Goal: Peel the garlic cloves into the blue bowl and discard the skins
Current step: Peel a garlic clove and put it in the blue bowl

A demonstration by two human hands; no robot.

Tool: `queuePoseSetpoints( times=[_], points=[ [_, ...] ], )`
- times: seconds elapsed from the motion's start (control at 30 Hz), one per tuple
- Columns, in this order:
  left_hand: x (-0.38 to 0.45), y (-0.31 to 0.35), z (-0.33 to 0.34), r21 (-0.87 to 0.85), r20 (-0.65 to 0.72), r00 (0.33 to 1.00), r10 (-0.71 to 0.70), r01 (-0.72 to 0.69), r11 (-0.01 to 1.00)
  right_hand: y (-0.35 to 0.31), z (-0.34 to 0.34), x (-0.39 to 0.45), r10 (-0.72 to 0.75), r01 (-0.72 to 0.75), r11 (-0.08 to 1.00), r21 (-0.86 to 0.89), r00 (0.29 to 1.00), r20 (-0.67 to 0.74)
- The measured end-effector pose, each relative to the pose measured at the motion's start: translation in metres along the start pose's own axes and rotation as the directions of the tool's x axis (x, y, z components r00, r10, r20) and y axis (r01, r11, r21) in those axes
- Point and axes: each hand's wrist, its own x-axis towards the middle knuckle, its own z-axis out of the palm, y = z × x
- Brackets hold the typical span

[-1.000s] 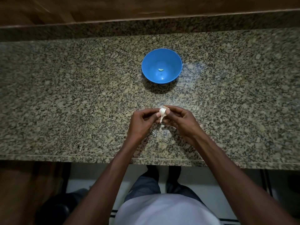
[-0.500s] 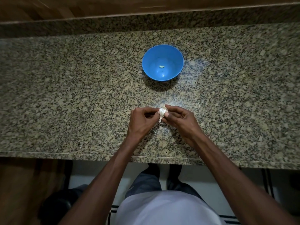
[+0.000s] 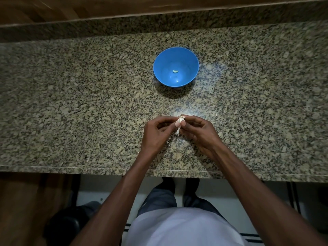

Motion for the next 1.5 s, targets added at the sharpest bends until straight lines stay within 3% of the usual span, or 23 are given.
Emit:
queuePoseSetpoints(
  times=[0.2, 0.53, 0.87, 1.13, 1.33, 1.5],
  points=[
    [-0.001, -0.007, 0.001, 0.022, -0.088, 0.996, -0.027, 0.029, 0.999, 0.001, -0.001, -0.003, -0.014, 0.018, 0.996, -0.087, 0.999, 0.044],
    [-0.006, -0.008, 0.018, 0.153, -0.245, 0.966, -0.087, 0.127, 0.980, 0.017, 0.013, 0.001, -0.129, 0.118, 0.980, -0.158, 0.990, -0.059],
    [0.000, -0.008, 0.017, 0.037, -0.057, 0.943, -0.328, 0.331, 0.943, 0.021, 0.011, 0.000, -0.270, 0.232, 0.913, -0.337, 0.960, -0.071],
    [0.002, -0.006, 0.012, 0.023, -0.014, 0.932, -0.363, 0.363, 0.931, 0.024, 0.014, 0.001, -0.389, 0.318, 0.798, -0.512, 0.921, -0.035],
    [0.001, -0.005, 0.008, -0.009, 0.053, 0.930, -0.363, 0.364, 0.932, 0.025, 0.010, -0.001, -0.383, 0.311, 0.797, -0.517, 0.923, -0.035],
    [0.007, -0.003, 0.008, 0.073, 0.061, 0.943, -0.327, 0.323, 0.944, 0.022, 0.005, 0.001, -0.369, 0.294, 0.790, -0.537, 0.929, -0.034]
  ],
)
